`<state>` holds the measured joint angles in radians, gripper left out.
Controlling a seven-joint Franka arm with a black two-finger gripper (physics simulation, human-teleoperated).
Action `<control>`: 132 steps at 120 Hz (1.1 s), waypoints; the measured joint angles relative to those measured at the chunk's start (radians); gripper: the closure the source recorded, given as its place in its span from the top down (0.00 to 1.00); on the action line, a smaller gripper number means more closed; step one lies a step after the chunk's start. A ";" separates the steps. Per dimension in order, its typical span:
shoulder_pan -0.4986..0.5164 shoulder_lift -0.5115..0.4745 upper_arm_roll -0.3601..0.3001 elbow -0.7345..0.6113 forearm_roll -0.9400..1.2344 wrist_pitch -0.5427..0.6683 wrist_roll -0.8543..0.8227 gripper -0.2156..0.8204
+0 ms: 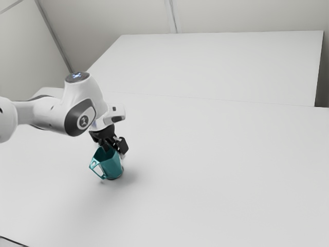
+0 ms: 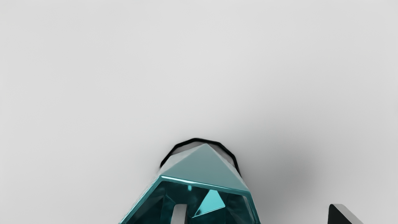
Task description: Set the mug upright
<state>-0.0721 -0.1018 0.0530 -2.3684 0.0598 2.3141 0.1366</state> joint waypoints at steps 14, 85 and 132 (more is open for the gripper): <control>-0.006 0.003 -0.001 0.080 -0.004 -0.060 -0.004 0.71; 0.081 0.086 -0.052 0.565 -0.045 -0.516 -0.023 0.77; 0.093 0.098 -0.040 0.754 -0.034 -0.670 -0.032 0.77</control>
<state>0.0212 -0.0038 0.0130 -1.6145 0.0254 1.6439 0.1046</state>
